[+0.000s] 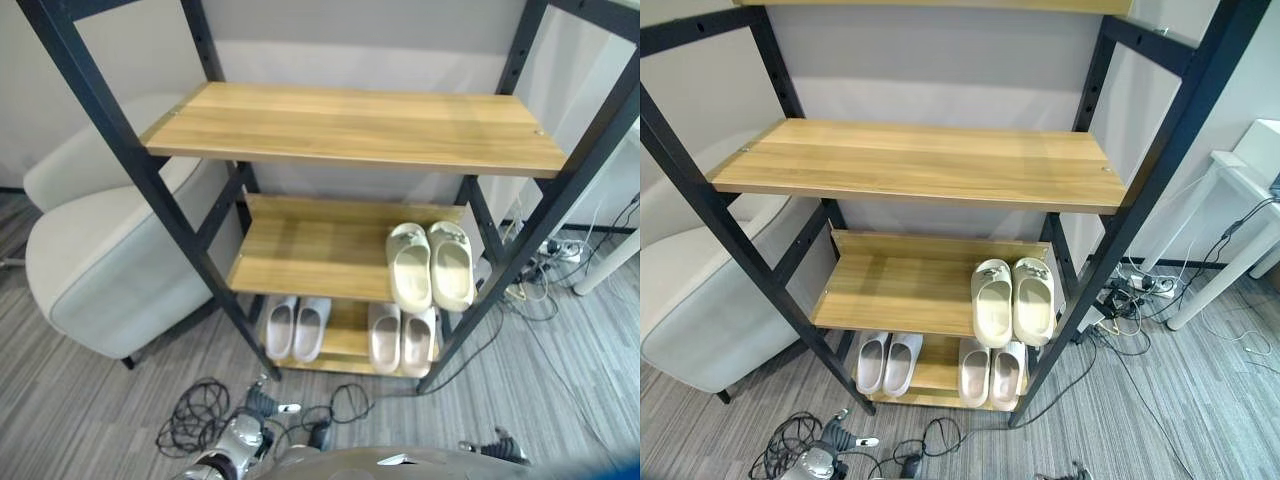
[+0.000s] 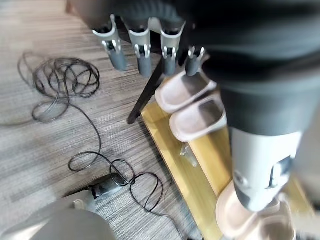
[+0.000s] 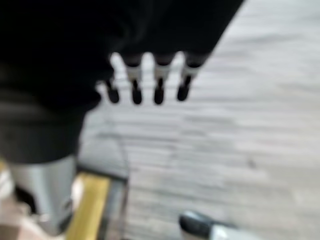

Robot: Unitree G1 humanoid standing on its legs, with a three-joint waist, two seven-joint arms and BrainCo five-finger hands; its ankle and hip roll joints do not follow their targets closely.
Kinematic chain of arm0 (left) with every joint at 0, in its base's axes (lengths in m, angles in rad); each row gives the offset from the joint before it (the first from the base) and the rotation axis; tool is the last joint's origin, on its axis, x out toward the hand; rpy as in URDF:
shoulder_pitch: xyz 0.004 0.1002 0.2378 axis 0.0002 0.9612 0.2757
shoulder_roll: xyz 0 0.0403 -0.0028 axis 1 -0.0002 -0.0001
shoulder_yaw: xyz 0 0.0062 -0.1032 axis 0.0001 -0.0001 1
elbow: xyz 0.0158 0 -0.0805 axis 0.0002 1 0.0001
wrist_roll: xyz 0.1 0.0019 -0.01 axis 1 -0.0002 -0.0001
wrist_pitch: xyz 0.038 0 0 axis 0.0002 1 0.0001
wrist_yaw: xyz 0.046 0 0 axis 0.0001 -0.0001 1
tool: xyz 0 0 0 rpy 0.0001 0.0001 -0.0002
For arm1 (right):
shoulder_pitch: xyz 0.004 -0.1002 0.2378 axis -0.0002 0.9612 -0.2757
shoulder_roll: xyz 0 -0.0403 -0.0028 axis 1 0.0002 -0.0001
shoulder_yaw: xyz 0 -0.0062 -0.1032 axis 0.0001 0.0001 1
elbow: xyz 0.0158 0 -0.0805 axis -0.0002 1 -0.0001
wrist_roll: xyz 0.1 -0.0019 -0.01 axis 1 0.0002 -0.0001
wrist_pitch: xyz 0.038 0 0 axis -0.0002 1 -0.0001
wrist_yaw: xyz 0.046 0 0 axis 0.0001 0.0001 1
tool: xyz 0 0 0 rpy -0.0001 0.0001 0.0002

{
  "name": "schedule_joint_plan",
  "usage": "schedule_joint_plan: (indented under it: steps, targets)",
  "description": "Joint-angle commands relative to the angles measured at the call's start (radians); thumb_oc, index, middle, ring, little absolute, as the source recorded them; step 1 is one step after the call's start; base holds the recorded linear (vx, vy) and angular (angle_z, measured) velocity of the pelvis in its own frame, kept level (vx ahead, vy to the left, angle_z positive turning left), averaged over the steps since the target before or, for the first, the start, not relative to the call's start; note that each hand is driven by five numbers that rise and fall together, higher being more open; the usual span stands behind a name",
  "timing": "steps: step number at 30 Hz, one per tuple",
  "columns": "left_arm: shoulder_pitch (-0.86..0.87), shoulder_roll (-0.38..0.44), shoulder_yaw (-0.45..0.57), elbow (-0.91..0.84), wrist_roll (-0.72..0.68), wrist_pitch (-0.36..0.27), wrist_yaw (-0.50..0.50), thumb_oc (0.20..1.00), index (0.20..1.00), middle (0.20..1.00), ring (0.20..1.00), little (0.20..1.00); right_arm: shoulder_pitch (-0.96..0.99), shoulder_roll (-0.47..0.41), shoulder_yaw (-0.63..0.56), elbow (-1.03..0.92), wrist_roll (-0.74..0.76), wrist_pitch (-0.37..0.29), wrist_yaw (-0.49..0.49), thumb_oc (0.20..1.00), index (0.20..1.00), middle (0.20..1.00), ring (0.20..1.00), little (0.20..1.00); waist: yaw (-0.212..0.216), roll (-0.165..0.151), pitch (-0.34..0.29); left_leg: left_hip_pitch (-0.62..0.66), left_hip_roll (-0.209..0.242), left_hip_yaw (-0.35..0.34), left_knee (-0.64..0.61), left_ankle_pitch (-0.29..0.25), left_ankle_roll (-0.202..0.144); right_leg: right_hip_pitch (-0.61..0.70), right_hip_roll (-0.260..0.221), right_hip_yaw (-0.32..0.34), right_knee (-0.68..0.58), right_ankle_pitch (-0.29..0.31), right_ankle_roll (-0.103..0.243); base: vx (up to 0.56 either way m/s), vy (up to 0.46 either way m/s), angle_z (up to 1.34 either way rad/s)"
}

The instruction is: Arrange the slippers neatly on the shoe rack.

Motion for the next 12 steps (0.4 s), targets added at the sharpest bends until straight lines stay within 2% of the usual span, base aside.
schedule_joint_plan:
  steps: [1, 12]
  targets:
    - [-0.019, 0.02, 0.023, 0.029, -0.075, -0.023, -0.046, 1.0, 1.0, 1.0, 1.0, 1.0, 0.023, -0.022, -0.032, 0.001, 0.083, -0.006, 0.046, 1.0, 1.0, 1.0, 1.0, 1.0, 0.034, -0.005, 0.006, -0.009, -0.032, 0.027, 0.087, -0.117, 0.013, -0.08, -0.048, 0.009, 0.115, -0.051, 0.069, 0.0, 0.0, 0.0]
    - [0.032, -0.027, 0.017, 0.119, -0.066, 0.002, -0.115, 1.0, 1.0, 1.0, 1.0, 1.0, 0.05, 0.014, -0.043, 0.054, 0.083, 0.017, 0.089, 1.0, 1.0, 1.0, 1.0, 1.0, 0.005, 0.006, -0.006, 0.02, -0.029, 0.042, 0.073, -0.125, 0.017, -0.07, -0.047, 0.024, 0.105, -0.047, 0.07, 0.01, 0.006, -0.03]
